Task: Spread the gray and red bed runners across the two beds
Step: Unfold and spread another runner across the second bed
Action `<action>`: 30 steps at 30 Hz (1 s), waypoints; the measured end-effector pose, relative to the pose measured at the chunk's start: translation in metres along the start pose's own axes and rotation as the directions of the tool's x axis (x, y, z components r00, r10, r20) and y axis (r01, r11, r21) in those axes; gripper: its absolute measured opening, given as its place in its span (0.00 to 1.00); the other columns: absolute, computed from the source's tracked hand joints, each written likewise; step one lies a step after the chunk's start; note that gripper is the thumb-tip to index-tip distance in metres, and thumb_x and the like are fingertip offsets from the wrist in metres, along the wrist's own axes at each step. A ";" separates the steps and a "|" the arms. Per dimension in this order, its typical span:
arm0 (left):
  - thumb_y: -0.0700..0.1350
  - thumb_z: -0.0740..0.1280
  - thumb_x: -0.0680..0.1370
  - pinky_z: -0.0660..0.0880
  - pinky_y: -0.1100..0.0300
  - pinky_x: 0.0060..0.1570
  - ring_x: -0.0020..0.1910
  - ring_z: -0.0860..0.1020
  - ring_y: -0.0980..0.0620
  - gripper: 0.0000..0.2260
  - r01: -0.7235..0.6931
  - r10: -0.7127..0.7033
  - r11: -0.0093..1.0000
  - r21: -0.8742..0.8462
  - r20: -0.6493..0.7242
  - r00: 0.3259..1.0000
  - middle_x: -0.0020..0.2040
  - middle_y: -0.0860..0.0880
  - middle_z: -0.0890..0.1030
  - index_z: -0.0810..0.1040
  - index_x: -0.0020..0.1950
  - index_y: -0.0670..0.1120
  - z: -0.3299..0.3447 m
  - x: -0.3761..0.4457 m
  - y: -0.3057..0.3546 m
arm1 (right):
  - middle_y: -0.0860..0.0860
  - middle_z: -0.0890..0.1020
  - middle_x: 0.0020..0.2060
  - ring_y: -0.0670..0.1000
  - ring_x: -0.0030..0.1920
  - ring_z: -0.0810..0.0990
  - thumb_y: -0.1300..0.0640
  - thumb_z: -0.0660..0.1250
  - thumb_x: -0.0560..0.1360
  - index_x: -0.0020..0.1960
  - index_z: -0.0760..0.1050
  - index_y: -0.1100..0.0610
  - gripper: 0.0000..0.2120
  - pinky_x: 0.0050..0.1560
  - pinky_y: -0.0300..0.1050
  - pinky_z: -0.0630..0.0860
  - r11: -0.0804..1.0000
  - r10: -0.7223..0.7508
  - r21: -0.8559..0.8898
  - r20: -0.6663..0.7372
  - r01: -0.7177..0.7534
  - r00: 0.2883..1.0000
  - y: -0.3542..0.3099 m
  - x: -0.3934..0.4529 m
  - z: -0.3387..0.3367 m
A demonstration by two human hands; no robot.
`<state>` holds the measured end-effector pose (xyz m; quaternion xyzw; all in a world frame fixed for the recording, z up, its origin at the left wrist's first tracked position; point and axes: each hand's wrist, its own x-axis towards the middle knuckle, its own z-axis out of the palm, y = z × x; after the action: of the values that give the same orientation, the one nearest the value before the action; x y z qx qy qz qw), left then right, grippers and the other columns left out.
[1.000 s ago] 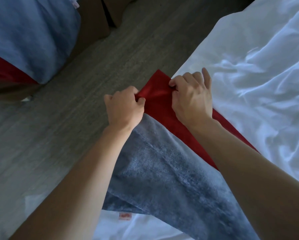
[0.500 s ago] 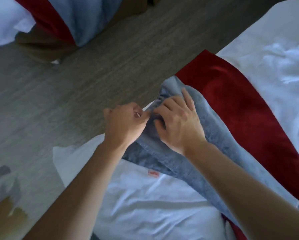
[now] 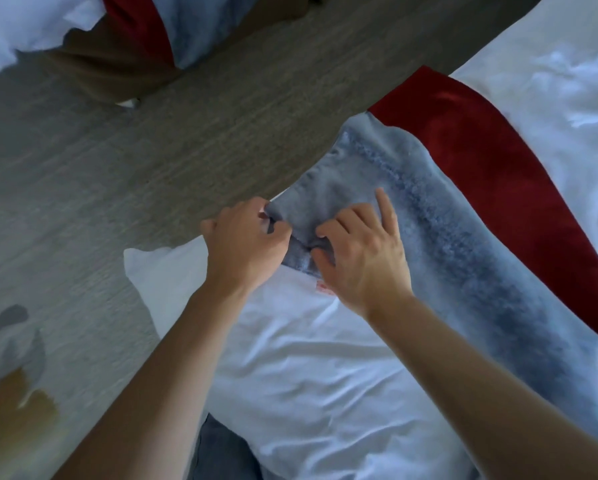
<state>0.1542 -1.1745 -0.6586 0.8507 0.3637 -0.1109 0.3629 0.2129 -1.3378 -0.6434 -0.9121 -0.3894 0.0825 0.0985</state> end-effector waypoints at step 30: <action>0.42 0.69 0.72 0.55 0.60 0.52 0.45 0.72 0.51 0.08 -0.423 0.490 0.867 0.264 -0.294 0.821 0.43 0.53 0.73 0.72 0.46 0.50 0.007 -0.015 0.032 | 0.49 0.79 0.32 0.55 0.39 0.79 0.66 0.73 0.71 0.37 0.80 0.57 0.07 0.69 0.66 0.66 0.909 0.409 0.065 -0.316 -0.411 0.856 0.010 -0.108 -0.020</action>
<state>0.1658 -1.2028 -0.6398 0.9490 0.1952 0.0999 0.2265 0.1503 -1.4258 -0.6189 -0.9752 -0.1651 -0.0497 0.1386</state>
